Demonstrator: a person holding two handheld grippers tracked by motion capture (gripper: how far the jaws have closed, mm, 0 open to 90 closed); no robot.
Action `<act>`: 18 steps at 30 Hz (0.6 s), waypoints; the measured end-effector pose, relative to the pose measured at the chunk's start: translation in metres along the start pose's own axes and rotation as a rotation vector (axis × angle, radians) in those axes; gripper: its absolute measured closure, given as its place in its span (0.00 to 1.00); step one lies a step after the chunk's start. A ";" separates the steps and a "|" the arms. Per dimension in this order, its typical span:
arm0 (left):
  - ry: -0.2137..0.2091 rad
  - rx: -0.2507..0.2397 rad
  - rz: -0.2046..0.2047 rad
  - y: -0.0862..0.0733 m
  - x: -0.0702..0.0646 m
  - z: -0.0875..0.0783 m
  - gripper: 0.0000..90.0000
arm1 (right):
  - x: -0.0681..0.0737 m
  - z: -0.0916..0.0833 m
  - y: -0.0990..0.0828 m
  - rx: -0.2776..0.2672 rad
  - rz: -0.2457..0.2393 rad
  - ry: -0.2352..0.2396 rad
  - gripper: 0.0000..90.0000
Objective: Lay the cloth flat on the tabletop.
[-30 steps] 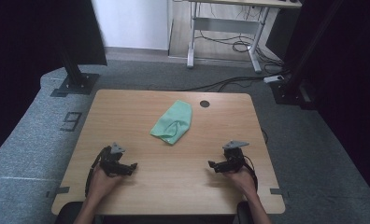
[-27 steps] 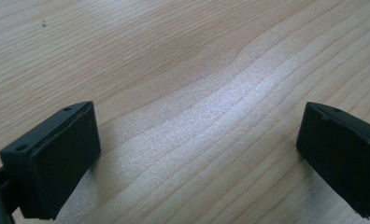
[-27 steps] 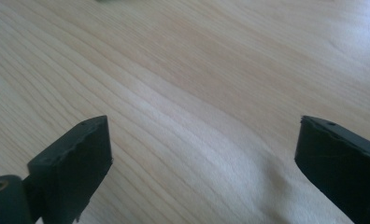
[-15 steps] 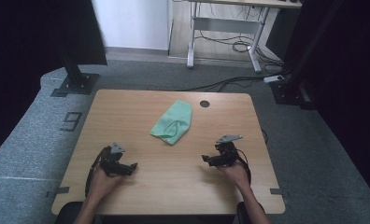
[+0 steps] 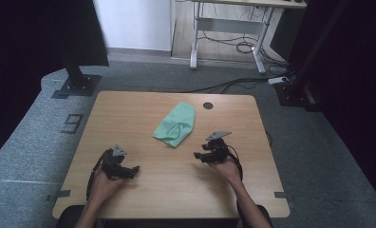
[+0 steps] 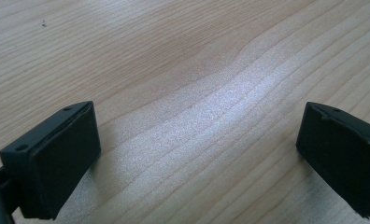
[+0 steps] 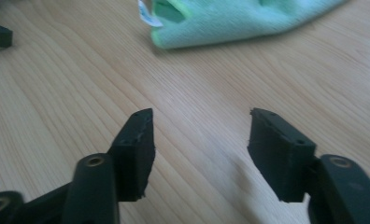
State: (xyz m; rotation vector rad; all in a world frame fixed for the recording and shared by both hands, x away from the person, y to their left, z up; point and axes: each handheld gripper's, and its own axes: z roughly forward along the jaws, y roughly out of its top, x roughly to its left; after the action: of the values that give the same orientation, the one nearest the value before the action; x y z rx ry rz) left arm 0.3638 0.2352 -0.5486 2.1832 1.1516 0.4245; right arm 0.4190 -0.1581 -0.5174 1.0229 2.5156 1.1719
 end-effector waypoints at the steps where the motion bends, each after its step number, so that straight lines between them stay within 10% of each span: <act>1: 0.000 0.000 0.000 0.000 0.000 0.000 0.00 | 0.001 0.003 0.003 0.004 -0.007 0.008 0.50; 18: -0.001 0.000 0.001 0.001 0.000 0.001 0.00 | 0.013 0.044 0.038 0.028 -0.041 0.063 0.57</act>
State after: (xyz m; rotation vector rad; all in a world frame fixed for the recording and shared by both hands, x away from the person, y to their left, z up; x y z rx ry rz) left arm 0.3643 0.2346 -0.5486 2.1844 1.1502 0.4241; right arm 0.4473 -0.1056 -0.5170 0.9499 2.5961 1.1782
